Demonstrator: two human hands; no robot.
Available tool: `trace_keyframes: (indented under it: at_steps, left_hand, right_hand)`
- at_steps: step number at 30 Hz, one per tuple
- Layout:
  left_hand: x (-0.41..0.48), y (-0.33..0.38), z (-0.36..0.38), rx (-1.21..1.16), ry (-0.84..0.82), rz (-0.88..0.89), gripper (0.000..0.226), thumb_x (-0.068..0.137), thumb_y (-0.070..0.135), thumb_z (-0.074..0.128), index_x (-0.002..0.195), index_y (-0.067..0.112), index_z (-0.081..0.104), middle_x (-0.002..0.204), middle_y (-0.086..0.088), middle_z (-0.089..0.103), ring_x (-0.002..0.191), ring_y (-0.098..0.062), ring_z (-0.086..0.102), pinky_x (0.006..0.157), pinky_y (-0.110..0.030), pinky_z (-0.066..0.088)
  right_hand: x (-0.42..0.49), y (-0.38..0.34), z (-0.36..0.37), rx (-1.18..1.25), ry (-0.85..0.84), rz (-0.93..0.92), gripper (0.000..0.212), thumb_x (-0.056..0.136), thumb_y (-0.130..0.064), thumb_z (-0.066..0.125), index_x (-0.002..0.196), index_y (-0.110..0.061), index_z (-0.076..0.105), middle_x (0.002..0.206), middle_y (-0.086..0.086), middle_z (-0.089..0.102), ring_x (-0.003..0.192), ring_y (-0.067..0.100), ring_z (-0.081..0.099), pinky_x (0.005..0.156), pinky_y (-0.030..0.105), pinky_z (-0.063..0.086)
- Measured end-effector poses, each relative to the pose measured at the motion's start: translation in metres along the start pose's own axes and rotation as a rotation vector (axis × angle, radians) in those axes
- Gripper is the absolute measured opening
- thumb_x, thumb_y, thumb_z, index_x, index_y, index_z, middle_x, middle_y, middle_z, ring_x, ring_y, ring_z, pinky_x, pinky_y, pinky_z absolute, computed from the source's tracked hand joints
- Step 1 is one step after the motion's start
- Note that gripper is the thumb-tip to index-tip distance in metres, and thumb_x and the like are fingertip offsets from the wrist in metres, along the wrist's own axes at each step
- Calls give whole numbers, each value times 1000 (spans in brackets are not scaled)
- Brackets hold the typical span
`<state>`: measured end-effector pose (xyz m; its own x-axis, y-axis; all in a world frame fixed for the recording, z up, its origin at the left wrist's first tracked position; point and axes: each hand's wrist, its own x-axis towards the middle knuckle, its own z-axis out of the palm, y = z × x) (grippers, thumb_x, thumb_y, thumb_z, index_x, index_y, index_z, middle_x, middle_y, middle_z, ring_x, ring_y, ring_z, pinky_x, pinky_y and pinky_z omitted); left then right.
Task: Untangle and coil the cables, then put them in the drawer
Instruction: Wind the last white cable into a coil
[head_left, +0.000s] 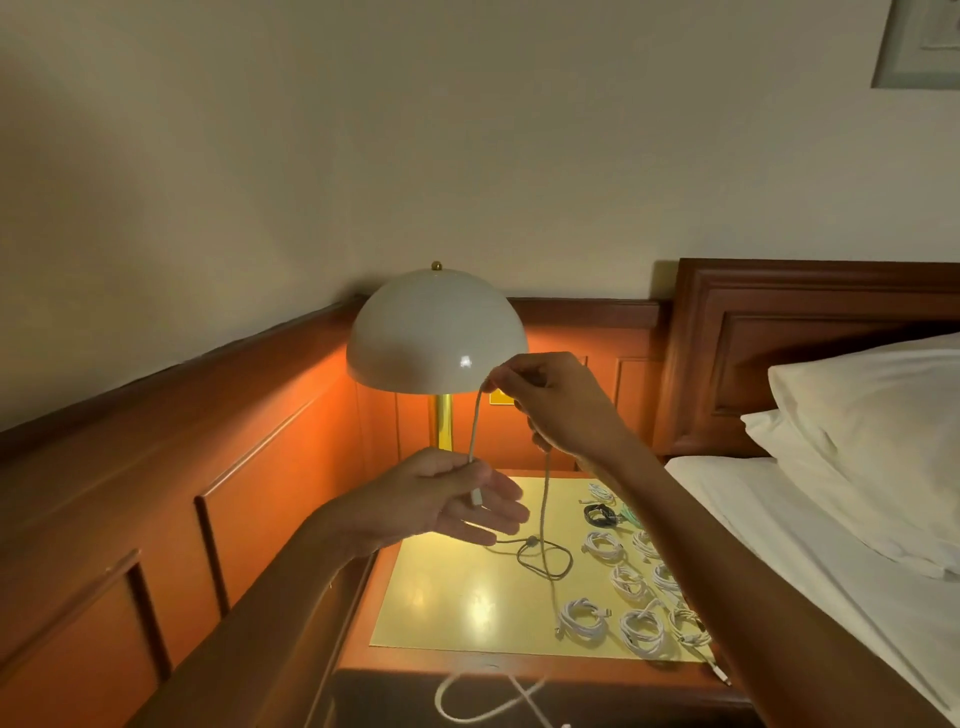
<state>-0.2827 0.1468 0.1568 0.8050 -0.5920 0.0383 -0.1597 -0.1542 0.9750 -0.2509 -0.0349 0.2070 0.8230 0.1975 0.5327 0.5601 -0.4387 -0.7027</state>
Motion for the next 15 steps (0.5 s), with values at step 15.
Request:
trace_keyframes:
  at_steps: [15]
  left_hand:
    - [23, -36, -34, 336, 329, 230, 21, 98, 25, 53, 114, 28, 66, 123, 11, 67, 118, -4, 60, 98, -21, 48]
  right_hand:
    - [-62, 24, 32, -410, -235, 51, 23, 98, -34, 58, 104, -21, 76, 77, -3, 73, 73, 12, 67, 72, 27, 49]
